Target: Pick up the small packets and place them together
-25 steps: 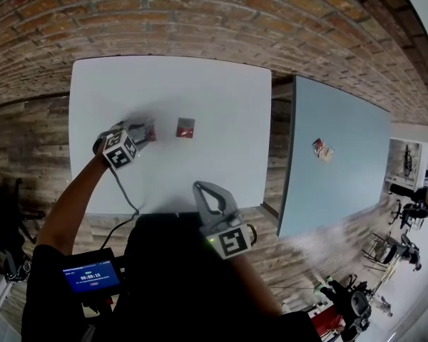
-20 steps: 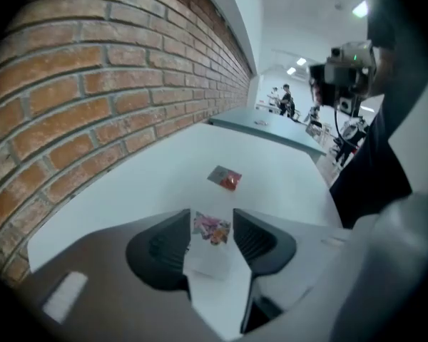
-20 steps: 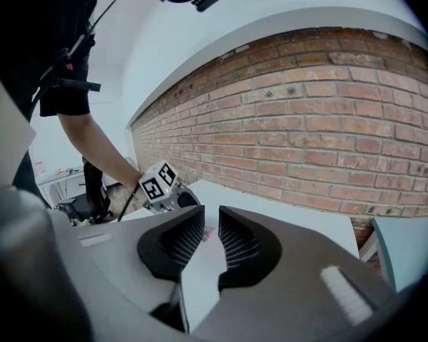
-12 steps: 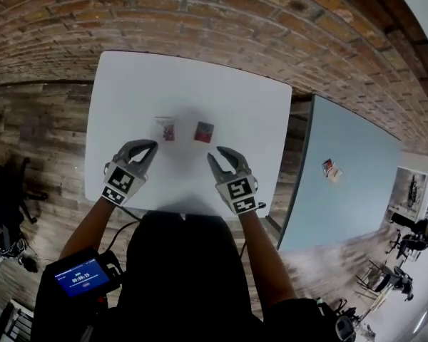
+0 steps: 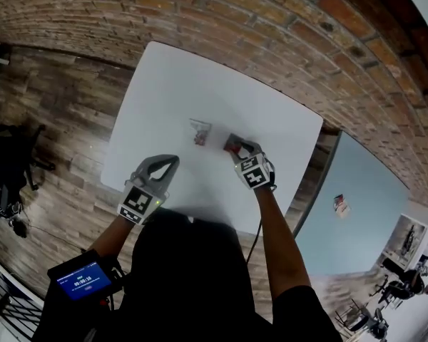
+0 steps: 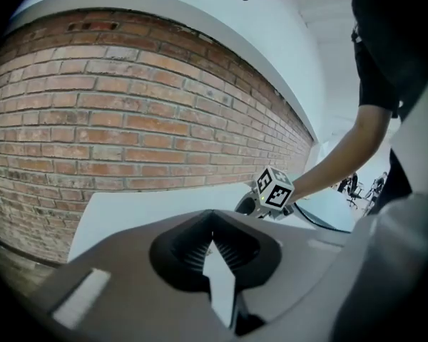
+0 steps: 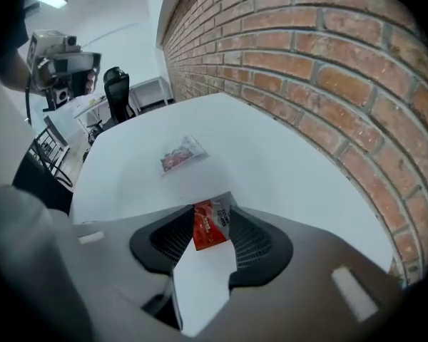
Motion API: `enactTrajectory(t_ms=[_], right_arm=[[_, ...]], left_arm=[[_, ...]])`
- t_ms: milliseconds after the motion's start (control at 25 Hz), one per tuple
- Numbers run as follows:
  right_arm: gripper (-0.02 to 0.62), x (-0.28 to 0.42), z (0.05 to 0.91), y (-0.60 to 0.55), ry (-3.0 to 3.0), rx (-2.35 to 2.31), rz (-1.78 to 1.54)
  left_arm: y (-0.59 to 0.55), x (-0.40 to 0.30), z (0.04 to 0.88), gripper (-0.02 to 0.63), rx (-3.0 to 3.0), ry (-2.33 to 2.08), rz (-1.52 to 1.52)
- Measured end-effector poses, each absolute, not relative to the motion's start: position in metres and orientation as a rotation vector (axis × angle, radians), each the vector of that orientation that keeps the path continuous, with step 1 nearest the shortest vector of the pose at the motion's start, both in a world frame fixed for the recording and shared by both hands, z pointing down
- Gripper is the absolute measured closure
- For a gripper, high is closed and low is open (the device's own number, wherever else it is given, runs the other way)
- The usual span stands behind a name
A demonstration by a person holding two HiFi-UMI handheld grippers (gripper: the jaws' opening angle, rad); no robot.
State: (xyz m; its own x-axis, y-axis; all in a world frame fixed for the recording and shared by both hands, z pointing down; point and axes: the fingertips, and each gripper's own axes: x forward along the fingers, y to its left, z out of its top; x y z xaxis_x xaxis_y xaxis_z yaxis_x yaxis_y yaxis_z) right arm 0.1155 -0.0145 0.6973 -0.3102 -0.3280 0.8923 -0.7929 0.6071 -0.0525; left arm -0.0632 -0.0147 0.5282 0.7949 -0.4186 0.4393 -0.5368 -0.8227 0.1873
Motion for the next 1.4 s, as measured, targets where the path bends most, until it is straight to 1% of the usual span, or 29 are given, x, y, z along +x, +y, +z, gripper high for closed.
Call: enactTrajectory(t_ms=[160, 360, 600, 1040, 1120, 1240, 1320, 1400], right_arm=[[0.425, 0.111, 0.722, -0.01, -1.861, 0.784, 0.606], [0.405, 0.096, 0.727, -0.008, -1.866, 0.7, 0.509], [0.41, 0.088, 0.726, -0.008, -1.873, 0.581, 0.394], [0.413, 0.081, 0.724, -0.004, -1.92, 0.51, 0.365], [0.396, 0.083, 0.722, -0.004, -1.928, 0.53, 0.363], [0.391, 0.08, 0.703, -0.008, -1.981, 0.624, 0.381], [0.388, 0.078, 0.673, -0.012, -2.044, 0.749, 0.403], [0.416, 0.074, 0.626, -0.014, -2.137, 0.942, 0.439]], left_arm=[[-0.01, -0.067, 0.533, 0.606, 2.654, -0.744, 0.558], [-0.007, -0.07, 0.538, 0.606, 2.636, -0.746, 0.572], [-0.008, -0.074, 0.541, 0.606, 2.628, -0.752, 0.584], [-0.013, -0.078, 0.542, 0.606, 2.612, -0.771, 0.579], [-0.013, -0.078, 0.54, 0.606, 2.617, -0.774, 0.574], [-0.017, -0.078, 0.533, 0.606, 2.635, -0.771, 0.548], [-0.02, -0.078, 0.525, 0.606, 2.654, -0.764, 0.519], [-0.024, -0.079, 0.512, 0.606, 2.67, -0.769, 0.473]])
